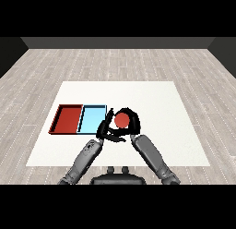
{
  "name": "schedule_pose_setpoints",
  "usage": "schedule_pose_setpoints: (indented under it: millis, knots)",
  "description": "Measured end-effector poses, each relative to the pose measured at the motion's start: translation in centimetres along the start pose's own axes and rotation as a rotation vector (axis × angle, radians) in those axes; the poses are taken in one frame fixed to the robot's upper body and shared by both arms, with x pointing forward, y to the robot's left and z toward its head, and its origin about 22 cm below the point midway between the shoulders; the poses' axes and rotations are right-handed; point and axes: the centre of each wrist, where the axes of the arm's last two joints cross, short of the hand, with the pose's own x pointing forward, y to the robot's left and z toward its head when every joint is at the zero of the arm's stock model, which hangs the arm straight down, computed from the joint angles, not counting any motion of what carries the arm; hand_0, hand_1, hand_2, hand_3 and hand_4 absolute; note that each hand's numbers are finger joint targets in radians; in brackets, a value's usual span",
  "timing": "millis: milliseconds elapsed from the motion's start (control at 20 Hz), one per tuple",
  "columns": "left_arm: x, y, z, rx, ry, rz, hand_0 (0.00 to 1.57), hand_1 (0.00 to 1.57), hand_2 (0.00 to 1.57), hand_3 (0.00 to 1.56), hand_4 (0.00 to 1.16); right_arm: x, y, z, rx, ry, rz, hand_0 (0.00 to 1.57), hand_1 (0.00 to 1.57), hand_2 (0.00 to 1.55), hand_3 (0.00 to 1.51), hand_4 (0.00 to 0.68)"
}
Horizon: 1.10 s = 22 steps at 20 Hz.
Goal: Pick the red can and put it in the red box
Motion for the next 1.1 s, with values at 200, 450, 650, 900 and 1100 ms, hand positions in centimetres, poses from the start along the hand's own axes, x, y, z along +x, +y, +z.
schedule_pose_setpoints:
  millis: [200, 450, 650, 900, 1100]
  knots:
    - [-0.5, -1.0, -0.4, -0.007, 0.007, 0.01, 0.0, 0.0, 0.0, 0.0, 0.0, -0.1, 1.1, -0.5, 0.003, 0.002, -0.027, 1.51, 1.51, 1.45, 1.42, 0.657]
    - [-0.8, -1.1, 0.0, -0.019, 0.015, 0.028, 0.0, 0.0, 0.0, 0.0, 0.0, 0.3, 1.5, 0.2, 0.007, 0.001, -0.046, 1.53, 1.53, 1.46, 1.42, 0.658]
    - [-1.5, -0.9, -0.1, -0.022, 0.008, 0.033, 0.0, 0.0, 0.0, 0.0, 0.0, 0.3, 1.7, 0.1, 0.013, 0.007, -0.041, 1.52, 1.52, 1.46, 1.4, 0.646]
    - [-0.8, -1.1, -0.8, 0.044, 0.027, 0.02, 0.37, 0.37, 0.72, 0.57, 0.91, 0.1, 2.0, -0.2, 0.015, 0.005, -0.035, 1.54, 1.54, 1.47, 1.4, 0.651]
    - [-1.2, -1.4, -1.0, 0.128, 0.035, 0.032, 1.57, 1.57, 1.56, 1.48, 1.12, -0.3, 2.5, 0.1, 0.025, 0.007, -0.037, 1.5, 1.5, 1.45, 1.39, 0.652]
